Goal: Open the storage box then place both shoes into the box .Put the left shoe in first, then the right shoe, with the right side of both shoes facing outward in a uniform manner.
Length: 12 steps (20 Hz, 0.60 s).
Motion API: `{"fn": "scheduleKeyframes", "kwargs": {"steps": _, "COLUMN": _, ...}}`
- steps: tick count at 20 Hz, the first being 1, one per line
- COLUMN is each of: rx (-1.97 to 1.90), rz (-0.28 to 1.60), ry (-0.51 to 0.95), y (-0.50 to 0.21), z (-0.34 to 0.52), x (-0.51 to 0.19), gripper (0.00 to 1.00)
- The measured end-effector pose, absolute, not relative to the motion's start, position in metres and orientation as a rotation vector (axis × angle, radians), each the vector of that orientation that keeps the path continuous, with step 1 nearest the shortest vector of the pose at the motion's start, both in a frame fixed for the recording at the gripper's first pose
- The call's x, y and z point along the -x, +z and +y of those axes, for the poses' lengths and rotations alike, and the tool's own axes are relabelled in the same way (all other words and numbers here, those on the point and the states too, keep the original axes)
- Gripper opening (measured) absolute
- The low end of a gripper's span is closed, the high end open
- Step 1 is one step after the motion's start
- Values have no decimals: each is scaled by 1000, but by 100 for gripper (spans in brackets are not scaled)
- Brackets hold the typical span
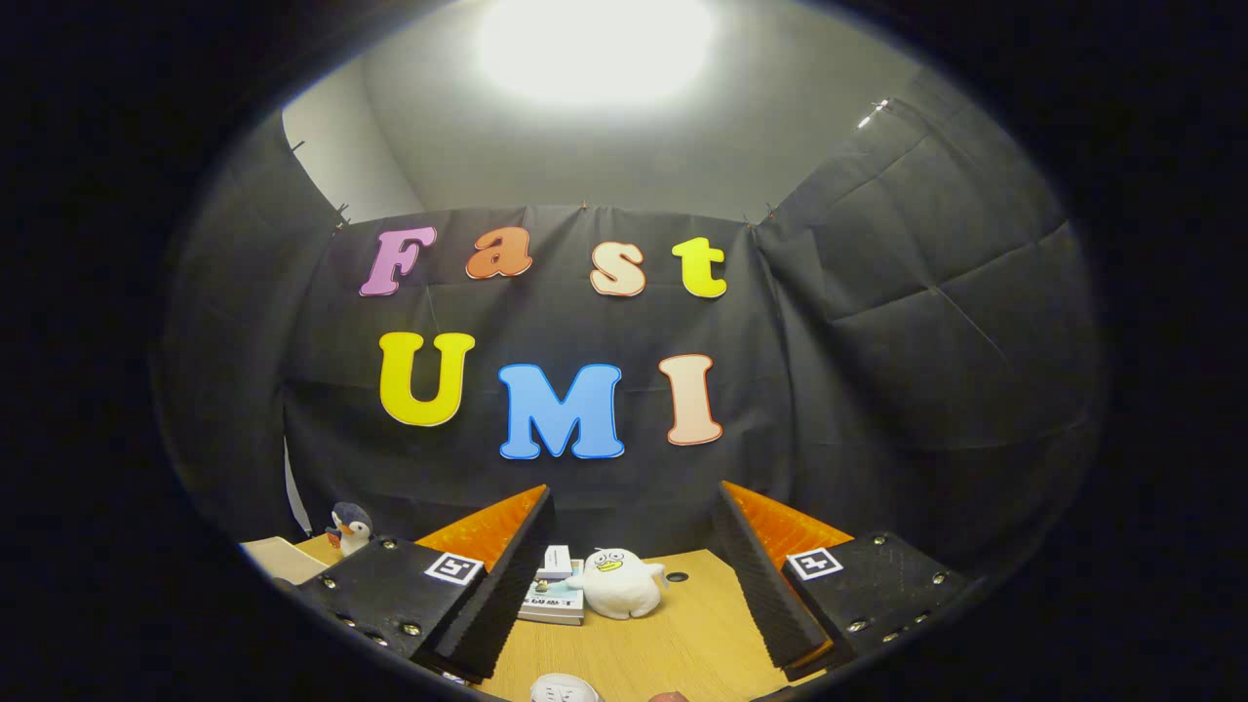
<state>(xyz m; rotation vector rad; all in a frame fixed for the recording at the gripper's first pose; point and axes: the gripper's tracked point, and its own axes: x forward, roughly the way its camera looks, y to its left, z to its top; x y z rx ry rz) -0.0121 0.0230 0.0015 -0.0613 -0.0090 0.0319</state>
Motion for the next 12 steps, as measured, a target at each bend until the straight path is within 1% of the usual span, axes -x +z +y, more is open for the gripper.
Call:
{"fn": "scheduleKeyframes", "kwargs": {"steps": 6, "rx": 73, "rz": 9, "ry": 62, "y": -8, "z": 36, "x": 16, "gripper": 97}}
{"fn": "scheduleKeyframes", "kwargs": {"steps": 12, "rx": 60, "rz": 78, "ry": 144, "y": -44, "z": 63, "x": 28, "gripper": 98}}
